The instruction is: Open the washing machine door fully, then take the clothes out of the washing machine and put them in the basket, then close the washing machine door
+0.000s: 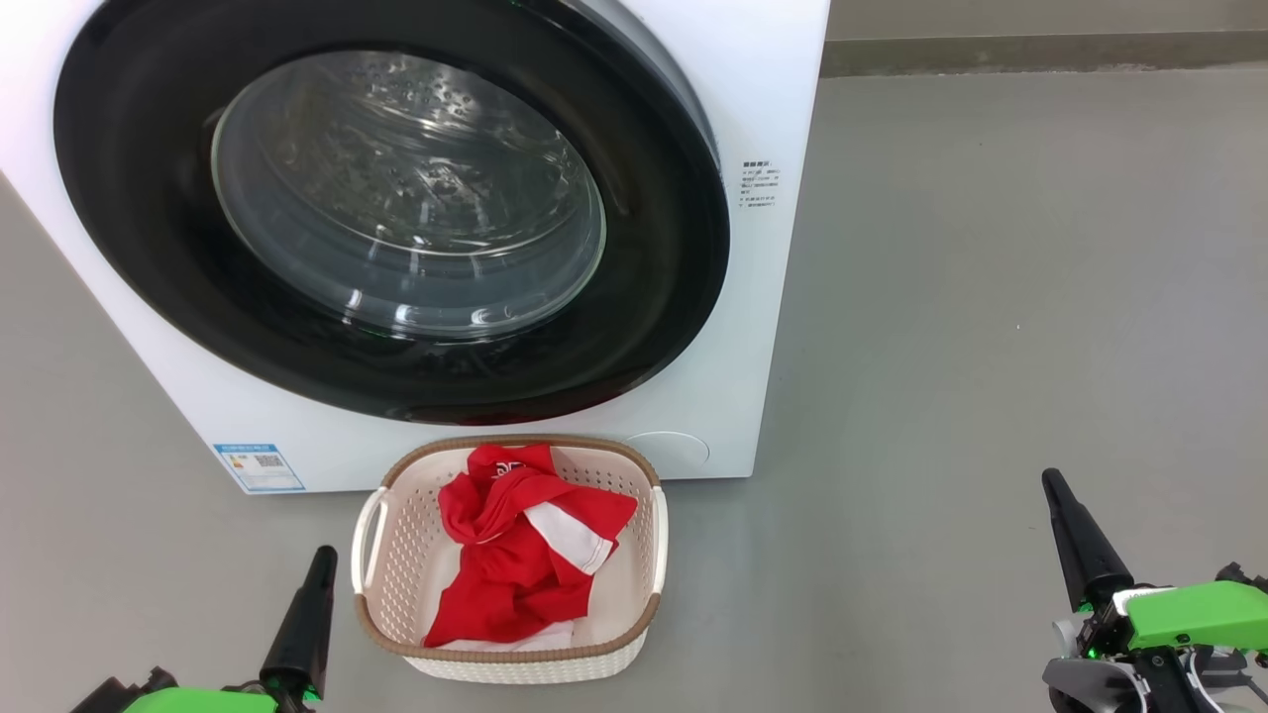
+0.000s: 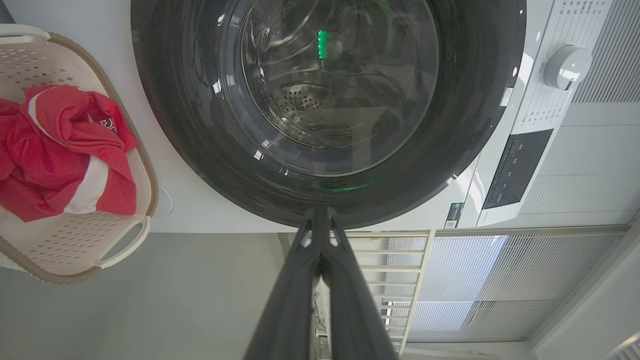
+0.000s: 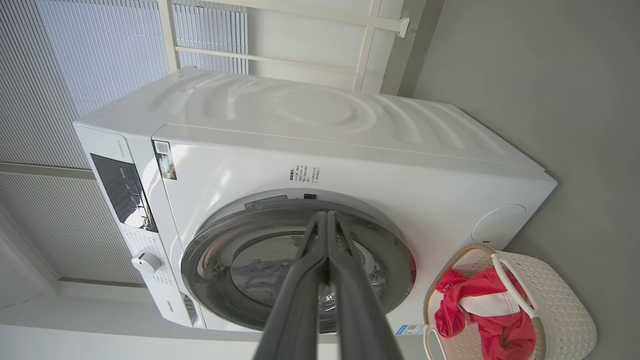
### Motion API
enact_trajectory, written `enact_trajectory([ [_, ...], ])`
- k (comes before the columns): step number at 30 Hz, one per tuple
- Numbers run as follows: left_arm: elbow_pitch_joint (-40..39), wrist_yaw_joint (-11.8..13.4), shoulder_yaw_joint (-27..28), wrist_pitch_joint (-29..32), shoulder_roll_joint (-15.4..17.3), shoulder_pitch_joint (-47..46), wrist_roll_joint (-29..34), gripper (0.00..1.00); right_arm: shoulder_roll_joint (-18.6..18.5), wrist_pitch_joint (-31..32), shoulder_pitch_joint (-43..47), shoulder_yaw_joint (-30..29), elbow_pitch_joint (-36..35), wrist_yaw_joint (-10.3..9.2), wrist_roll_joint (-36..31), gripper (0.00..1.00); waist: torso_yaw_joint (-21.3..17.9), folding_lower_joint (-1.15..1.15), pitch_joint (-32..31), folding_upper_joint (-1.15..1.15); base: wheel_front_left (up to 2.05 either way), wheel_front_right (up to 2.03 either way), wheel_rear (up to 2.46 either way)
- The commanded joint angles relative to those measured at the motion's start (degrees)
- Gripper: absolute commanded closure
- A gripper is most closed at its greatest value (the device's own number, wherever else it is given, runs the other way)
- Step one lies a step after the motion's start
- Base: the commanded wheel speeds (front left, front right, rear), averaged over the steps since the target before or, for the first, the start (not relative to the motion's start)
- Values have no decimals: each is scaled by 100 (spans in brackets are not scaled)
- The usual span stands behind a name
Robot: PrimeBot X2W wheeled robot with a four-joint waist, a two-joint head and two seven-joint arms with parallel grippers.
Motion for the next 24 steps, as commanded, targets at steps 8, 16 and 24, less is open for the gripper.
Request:
enact_trajectory([
  [8, -117, -40, 239, 53, 114, -225, -70, 100, -63, 43, -309, 102, -177, -4, 70, 100, -1, 0, -2, 0, 0, 0, 0],
  [16, -116, -40, 258, 68, 100, -226, -54, 100, -54, 53, -310, 90, -176, -4, 60, 100, -1, 0, -2, 0, 0, 0, 0],
  [24, -115, -40, 275, 82, 88, -228, -40, 100, -46, 62, -311, 78, -176, -4, 51, 100, -1, 0, -2, 0, 0, 0, 0],
])
